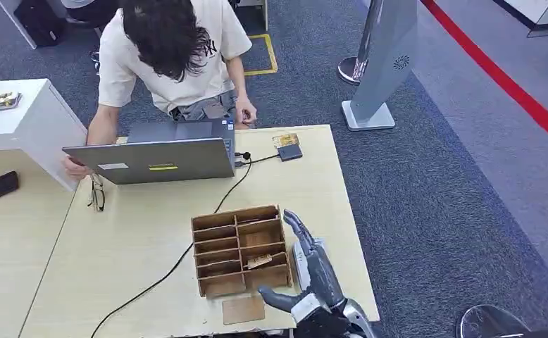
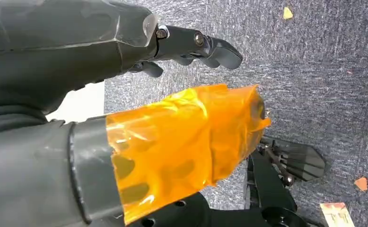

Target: Pass the card to the sensor for recognition and then transmit it.

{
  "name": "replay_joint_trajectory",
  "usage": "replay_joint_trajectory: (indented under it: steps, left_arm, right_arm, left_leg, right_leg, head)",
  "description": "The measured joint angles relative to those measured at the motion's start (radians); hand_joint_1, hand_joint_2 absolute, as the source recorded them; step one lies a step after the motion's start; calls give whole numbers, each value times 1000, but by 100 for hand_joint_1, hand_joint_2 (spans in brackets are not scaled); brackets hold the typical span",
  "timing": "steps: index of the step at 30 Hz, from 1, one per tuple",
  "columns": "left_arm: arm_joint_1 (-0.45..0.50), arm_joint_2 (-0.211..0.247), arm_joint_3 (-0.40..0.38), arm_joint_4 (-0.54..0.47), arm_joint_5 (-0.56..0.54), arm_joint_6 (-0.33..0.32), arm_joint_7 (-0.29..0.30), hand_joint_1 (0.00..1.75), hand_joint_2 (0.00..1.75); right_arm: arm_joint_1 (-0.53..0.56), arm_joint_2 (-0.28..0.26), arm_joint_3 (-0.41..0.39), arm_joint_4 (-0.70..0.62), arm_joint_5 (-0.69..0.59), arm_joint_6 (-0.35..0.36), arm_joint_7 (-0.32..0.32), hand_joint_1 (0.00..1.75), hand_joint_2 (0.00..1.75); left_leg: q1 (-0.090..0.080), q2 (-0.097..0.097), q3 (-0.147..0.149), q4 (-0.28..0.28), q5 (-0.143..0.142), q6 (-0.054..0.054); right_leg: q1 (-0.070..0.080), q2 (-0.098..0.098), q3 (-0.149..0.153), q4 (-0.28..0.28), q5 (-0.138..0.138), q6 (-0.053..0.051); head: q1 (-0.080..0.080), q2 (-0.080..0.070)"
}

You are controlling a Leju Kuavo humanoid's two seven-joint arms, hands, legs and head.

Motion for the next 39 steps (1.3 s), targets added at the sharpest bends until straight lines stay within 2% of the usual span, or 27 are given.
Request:
replay_joint_trajectory:
  steps: [13,17,18,19,20,21,22,26,32,33,35,36,39]
  left_arm:
    - [0,0,-2,0,-24,-4,6,0,0]
    - [-1,0,-4,0,-30,-5,9,0,0]
    - [-1,0,-4,0,-31,-5,9,0,0]
    - [-1,0,-4,0,-31,-5,9,0,0]
    - [-1,0,-4,0,-32,-5,9,0,0]
    - [-1,0,-5,0,-32,-5,9,0,0]
    - [-1,0,-5,0,-34,-6,9,0,0]
    - [-1,0,-10,0,-42,-12,12,0,0]
    - [-1,0,-11,0,-50,-15,12,0,0]
    - [-1,0,-11,0,-51,-16,12,0,0]
    - [-1,0,-11,0,-52,-17,12,0,0]
    - [-1,0,-11,0,-52,-18,12,0,0]
    - [-1,0,-11,0,-52,-20,12,0,0]
  right_arm:
    - [-119,1,117,54,348,-226,123,0,175]
    - [-152,3,145,85,391,-248,146,0,175]
    - [-157,3,149,91,393,-248,146,5,175]
    - [-161,3,153,96,393,-249,147,16,175]
    - [-164,3,156,100,394,-250,148,134,175]
    - [-167,3,159,103,400,-254,153,147,175]
    - [-172,3,164,108,418,-265,164,173,175]
    - [-210,4,188,143,512,-322,223,175,175]
    - [-252,10,194,181,657,-365,310,175,175]
    - [-252,10,189,181,691,-367,315,166,175]
    - [-251,12,170,180,742,-369,324,134,175]
    - [-250,14,157,179,759,-370,327,98,175]
    - [-248,17,122,175,799,-372,349,93,175]
  left_leg:
    - [0,0,0,0,0,0]
    - [0,0,0,0,0,0]
    - [0,0,0,0,0,0]
    - [0,0,0,0,0,0]
    - [0,0,0,0,0,0]
    - [0,0,0,0,0,0]
    - [0,0,0,0,0,0]
    - [0,0,0,0,0,0]
    - [0,0,0,0,0,0]
    - [0,0,0,0,0,0]
    - [0,0,0,0,0,0]
    - [0,0,0,0,0,0]
    - [0,0,0,0,0,0]
  right_leg:
    - [0,0,0,0,0,0]
    - [0,0,0,0,0,0]
    - [0,0,0,0,0,0]
    - [0,0,0,0,0,0]
    - [0,0,0,0,0,0]
    - [0,0,0,0,0,0]
    - [0,0,0,0,0,0]
    - [0,0,0,0,0,0]
    - [0,0,0,0,0,0]
    - [0,0,0,0,0,0]
    - [0,0,0,0,0,0]
    - [0,0,0,0,0,0]
    - [0,0,0,0,0,0]
  head:
    - [0,0]
    - [0,0]
    - [0,0]
    - [0,0]
    - [0,0]
    - [0,0]
    - [0,0]
    - [0,0]
    - [0,0]
    - [0,0]
    - [0,0]
    - [0,0]
    - [0,0]
